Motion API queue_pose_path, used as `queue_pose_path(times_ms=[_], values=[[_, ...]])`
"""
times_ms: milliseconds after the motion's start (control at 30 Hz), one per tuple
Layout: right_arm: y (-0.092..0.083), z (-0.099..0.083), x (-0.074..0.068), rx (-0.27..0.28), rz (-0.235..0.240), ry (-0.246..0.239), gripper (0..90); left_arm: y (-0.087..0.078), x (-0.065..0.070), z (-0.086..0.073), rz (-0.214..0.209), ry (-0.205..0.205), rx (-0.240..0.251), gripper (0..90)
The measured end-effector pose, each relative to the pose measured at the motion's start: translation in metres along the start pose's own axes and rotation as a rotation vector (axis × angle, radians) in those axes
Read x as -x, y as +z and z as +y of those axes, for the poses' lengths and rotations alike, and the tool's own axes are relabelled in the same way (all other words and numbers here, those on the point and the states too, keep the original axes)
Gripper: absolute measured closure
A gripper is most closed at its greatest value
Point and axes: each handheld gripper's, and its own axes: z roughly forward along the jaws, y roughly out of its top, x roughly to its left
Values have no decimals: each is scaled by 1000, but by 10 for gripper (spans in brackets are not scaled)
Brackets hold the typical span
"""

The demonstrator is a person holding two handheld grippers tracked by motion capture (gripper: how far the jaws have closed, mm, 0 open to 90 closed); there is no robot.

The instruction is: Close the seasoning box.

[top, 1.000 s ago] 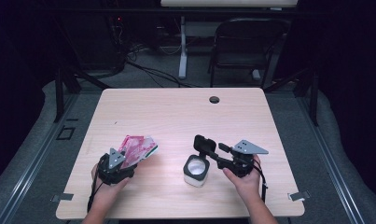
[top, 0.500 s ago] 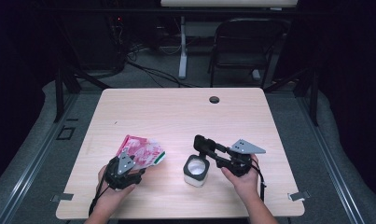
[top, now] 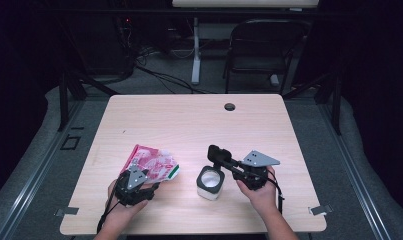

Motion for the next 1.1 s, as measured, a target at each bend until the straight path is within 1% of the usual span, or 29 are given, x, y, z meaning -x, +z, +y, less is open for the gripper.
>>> queue_pose_path(times_ms=[100,233,267,333,400,467,533,633,733,767,867,933,1000,1033,1100], values=[[0,0,-1,-1,-3,-9,803,0,2,0,-9,-1,3,410],[-1,2,-5,-11,-19,-55,809,0,4,0,-18,0,6,410],[-1,2,-6,-10,-21,-60,813,1,4,0,-18,1,7,410],[-2,3,-9,-17,-30,-87,819,1,5,1,-21,1,9,410],[-2,3,-11,-17,-40,-102,820,1,7,1,-25,5,11,410],[-3,3,-12,-21,-38,-107,819,1,8,2,-29,5,13,410],[-4,2,-13,-8,-22,-97,769,2,9,3,-34,11,19,410],[-6,3,-16,-4,-15,-96,745,4,11,5,-45,17,24,410],[-8,4,-21,17,-2,-101,707,5,14,7,-56,28,27,410],[-9,4,-23,13,-1,-112,690,6,15,7,-60,28,30,410],[-10,4,-28,17,13,-123,652,8,16,9,-73,36,35,410],[-10,3,-31,17,20,-127,627,9,17,9,-78,35,40,410],[-10,3,-32,15,29,-131,602,11,18,10,-86,40,38,410],[-10,3,-33,13,41,-131,591,12,18,10,-89,43,36,410],[-10,2,-35,9,57,-131,579,14,17,9,-93,38,27,410]])
